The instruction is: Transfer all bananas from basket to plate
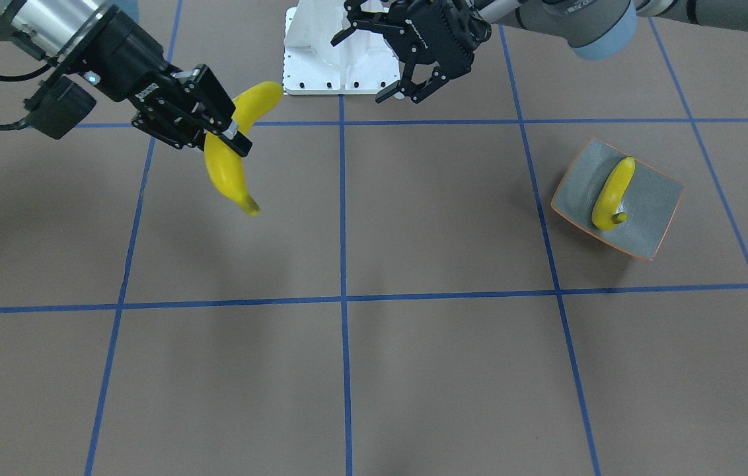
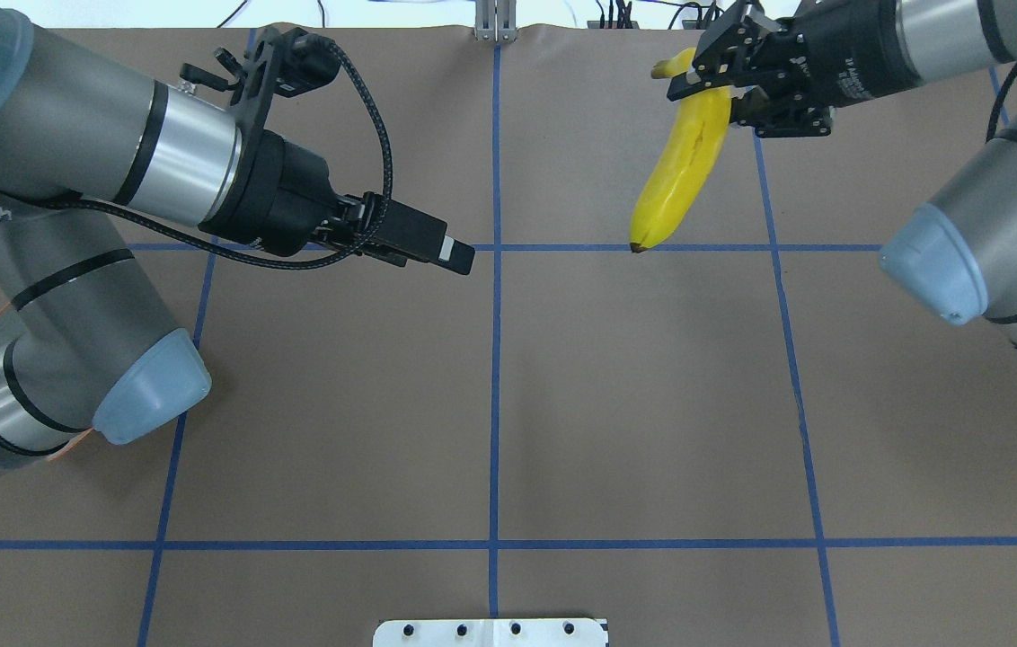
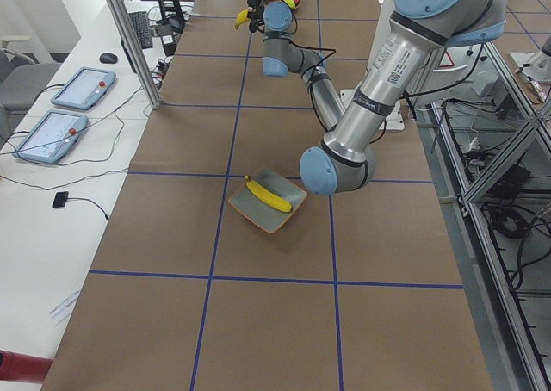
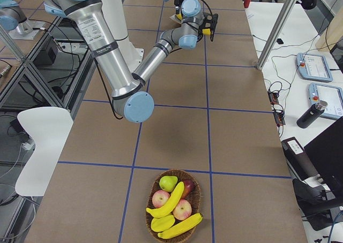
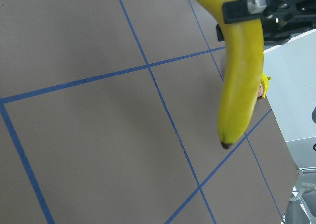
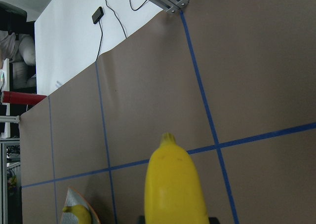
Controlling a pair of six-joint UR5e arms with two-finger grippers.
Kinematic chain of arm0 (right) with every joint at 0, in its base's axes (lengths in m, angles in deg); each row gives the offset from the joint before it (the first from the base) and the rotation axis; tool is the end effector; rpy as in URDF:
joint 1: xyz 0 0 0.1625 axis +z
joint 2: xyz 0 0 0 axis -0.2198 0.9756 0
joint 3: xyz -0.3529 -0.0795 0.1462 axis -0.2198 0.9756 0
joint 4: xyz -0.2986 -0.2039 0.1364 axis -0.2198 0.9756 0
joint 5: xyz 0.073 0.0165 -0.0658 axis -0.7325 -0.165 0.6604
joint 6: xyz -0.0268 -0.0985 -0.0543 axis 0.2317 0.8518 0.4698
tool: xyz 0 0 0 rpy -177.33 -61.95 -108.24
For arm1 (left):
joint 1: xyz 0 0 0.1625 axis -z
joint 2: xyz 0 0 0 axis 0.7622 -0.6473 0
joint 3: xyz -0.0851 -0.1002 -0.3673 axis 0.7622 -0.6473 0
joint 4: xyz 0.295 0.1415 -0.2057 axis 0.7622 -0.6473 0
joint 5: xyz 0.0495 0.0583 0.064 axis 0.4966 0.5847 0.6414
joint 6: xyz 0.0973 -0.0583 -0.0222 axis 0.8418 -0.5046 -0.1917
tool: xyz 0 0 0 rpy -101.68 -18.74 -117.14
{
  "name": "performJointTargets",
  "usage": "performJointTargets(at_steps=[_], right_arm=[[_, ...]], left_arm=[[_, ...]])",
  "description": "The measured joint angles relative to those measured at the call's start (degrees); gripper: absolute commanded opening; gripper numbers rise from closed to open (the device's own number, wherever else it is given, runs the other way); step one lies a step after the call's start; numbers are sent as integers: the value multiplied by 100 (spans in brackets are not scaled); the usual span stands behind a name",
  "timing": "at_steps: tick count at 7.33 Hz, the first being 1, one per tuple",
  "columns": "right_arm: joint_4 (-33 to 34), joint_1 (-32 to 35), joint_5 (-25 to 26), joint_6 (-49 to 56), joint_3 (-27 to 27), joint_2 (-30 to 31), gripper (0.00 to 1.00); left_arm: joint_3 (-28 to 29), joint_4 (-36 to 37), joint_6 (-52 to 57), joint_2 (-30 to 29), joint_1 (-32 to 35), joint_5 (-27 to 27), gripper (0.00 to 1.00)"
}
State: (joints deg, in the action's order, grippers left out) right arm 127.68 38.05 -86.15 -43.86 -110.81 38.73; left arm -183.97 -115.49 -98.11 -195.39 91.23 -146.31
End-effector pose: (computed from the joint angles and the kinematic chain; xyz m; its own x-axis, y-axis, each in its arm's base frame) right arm -0.2835 -0.4529 0.1376 0.0584 0.1554 0.9861 -0.2804 0.9506 -0.1332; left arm 0.3482 -0.3839 0.0818 -0.0610 0.4266 -0.9024 0.0215 0.9044 0.4261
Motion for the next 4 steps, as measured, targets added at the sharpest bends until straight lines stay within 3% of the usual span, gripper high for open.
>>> performJointTargets(at_steps=[4], right_arm=[[442, -774, 746, -200, -127, -475, 0]], left_arm=[[-25, 0, -4, -42, -179, 33, 100]])
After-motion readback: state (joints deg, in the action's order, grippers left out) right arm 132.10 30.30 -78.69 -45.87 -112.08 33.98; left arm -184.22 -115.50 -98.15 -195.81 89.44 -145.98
